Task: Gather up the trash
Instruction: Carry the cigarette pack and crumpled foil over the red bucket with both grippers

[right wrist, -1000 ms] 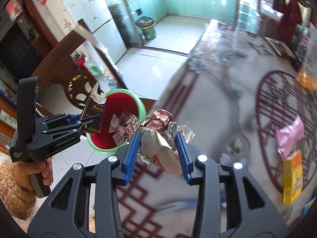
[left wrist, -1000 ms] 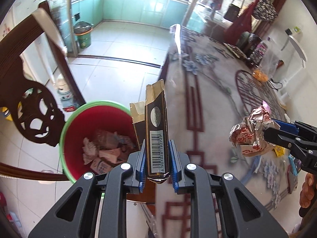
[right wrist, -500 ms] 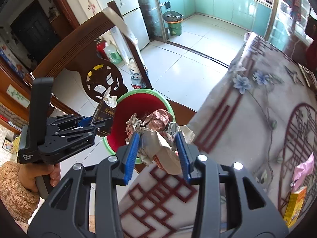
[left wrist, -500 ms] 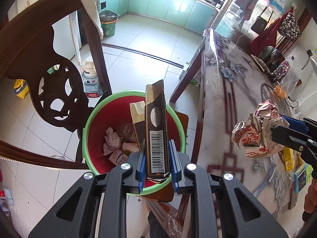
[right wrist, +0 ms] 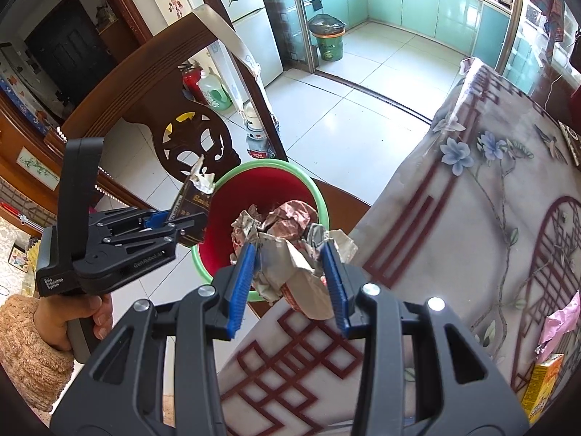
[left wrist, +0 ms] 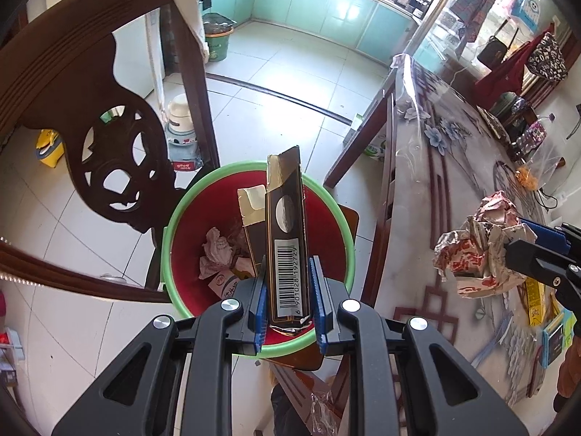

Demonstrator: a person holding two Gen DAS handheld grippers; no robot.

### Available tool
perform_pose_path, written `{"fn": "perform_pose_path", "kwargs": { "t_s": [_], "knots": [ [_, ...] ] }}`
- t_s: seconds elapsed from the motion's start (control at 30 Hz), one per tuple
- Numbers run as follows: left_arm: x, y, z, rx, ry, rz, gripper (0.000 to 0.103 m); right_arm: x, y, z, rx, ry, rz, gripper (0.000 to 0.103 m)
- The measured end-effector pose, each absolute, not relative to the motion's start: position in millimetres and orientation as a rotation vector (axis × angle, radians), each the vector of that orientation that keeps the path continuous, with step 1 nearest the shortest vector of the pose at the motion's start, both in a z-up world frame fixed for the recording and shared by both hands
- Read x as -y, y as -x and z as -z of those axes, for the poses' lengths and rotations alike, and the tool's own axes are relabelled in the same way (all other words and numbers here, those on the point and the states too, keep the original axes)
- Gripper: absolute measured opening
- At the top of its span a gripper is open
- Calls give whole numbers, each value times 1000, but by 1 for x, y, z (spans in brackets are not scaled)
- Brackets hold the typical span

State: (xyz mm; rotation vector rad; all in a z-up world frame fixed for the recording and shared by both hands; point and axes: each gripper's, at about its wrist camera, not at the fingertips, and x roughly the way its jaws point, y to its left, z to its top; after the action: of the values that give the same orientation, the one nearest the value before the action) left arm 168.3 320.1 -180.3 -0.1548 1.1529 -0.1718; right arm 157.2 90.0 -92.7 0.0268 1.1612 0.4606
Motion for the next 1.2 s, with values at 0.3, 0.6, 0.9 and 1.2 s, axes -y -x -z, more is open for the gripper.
{"fn": "perform_pose_path", "kwargs": {
  "t_s": [0.3, 0.6, 0.9, 1.2],
  "knots": [
    [-311, -143, 174, -1161, 201, 61, 18, -78, -153, 84, -1100, -6, -556, 38],
    [-283, -124, 174, -1159, 200, 11, 18, -74, -154, 79, -1052, 36, -647, 38],
    [-275, -128, 167, -1167, 222, -28, 18, -69, -153, 72, -1036, 45, -673, 38],
    [-284, -144, 164, -1165, 246, -58, 18, -77, -159, 60, -1006, 85, -673, 38]
  ]
}}
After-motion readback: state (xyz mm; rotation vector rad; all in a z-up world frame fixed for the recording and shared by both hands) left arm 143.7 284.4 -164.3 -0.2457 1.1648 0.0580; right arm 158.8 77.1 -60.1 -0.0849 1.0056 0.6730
